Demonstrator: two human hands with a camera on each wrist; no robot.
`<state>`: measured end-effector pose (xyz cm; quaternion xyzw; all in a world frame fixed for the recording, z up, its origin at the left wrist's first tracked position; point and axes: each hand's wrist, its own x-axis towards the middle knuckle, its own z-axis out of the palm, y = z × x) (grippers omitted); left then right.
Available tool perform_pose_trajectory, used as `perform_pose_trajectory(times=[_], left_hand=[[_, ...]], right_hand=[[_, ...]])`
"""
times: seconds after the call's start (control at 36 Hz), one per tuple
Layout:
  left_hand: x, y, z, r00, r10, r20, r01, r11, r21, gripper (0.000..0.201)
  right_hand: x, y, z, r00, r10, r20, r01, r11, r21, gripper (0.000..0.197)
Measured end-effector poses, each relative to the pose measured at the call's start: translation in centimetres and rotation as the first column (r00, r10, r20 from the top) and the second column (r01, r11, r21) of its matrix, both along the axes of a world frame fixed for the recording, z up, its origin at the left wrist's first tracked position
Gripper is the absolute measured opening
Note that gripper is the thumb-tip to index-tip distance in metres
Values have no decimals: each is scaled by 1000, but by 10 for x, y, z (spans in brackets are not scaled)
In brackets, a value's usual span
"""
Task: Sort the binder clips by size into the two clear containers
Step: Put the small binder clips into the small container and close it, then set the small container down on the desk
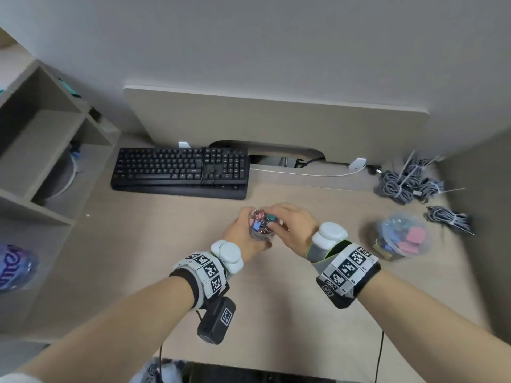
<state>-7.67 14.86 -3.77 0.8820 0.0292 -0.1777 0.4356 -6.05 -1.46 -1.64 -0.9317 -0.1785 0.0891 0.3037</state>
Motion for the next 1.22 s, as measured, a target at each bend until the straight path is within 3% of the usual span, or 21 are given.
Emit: perform_pose_trajectory(times=[0.22,0.33,0.44,0.5,0.61,0.69,0.81,0.89,1.08,1.22], left_hand=[[11,-17,-6,994,-111,16,112,993,-22,70],[14,-27,-11,987,-159,9,159,987,9,72],[18,-33,-17,982,-185,41,185,983,17,75],[20,-39,-21,980,-199,32,198,980,28,76],[22,-47,-28,974,-226,5,226,973,48,76],[24,-55,-34,970,-243,-14,243,966,83,79],[26,-64,-41,968,-248,-34,250,963,104,80],[27,-67,-43,971,-235,-45,238,964,117,78],[27,-69,-47,972,-228,-59,233,966,113,77],[25,-66,-45,973,-223,-51,228,966,119,78]], right_hand=[[2,-17,0,976,-211,-52,211,977,0,41],[-2,-27,-2,976,-208,-72,208,978,-7,42],[0,-55,-4,912,-400,-96,409,906,111,42],[-2,-78,-15,893,-438,-100,443,896,38,37],[-18,-121,-52,861,-489,-141,444,857,-263,38],[-31,-142,-74,836,-503,-217,357,800,-482,47],[-46,-148,-97,786,-519,-336,238,755,-611,61],[-54,-145,-109,800,-494,-340,162,724,-671,63],[-54,-138,-117,800,-501,-330,161,710,-686,57],[-49,-136,-98,782,-559,-276,379,778,-502,44]])
